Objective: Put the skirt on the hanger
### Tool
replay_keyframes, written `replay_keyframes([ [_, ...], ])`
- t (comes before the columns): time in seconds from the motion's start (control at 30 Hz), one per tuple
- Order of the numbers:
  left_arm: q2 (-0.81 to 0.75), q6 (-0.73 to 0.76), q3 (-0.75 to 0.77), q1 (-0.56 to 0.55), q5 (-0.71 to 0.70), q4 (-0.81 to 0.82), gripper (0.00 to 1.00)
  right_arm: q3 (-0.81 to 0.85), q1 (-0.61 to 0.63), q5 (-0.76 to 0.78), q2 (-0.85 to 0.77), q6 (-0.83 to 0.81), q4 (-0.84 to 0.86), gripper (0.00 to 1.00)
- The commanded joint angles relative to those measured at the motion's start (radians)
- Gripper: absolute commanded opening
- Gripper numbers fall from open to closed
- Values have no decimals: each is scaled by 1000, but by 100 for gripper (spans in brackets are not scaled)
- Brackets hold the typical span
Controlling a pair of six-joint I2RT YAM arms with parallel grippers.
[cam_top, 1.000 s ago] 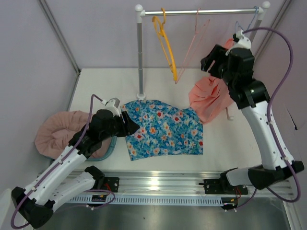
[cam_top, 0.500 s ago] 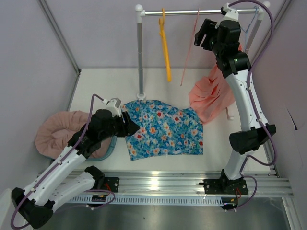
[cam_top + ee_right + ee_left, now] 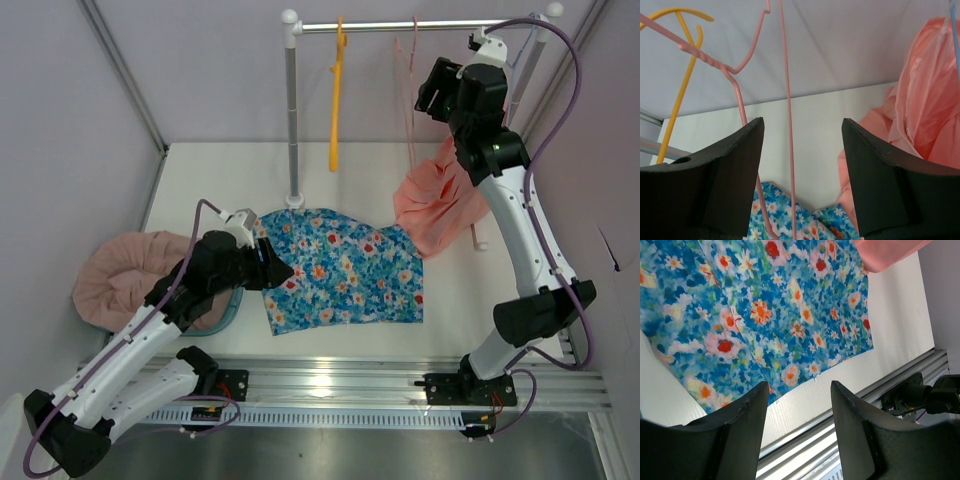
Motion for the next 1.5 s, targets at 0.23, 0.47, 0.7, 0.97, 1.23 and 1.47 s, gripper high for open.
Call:
replay_keyframes([
  [0.23, -12, 16, -23, -4, 31, 50, 58, -113, 4, -123, -175, -38, 192, 70],
  [0.47, -9, 13, -23, -3, 44, 57, 58, 148, 10, -259, 38, -120, 44, 71],
  [0.7, -16, 23, -21, -3, 36, 40, 58, 312, 8, -254, 204, -184, 24, 70],
  [0.97, -47, 32, -20, -3, 13, 4, 58, 374, 4, -227, 269, -218, 45, 54],
  [1.23, -52, 26, -34, -3, 24, 14, 58, 279, -4, -234, 198, -225, 93, 54],
  [1.47, -49, 21, -38, -3, 27, 20, 58, 240, -16, -248, 170, -221, 114, 54],
])
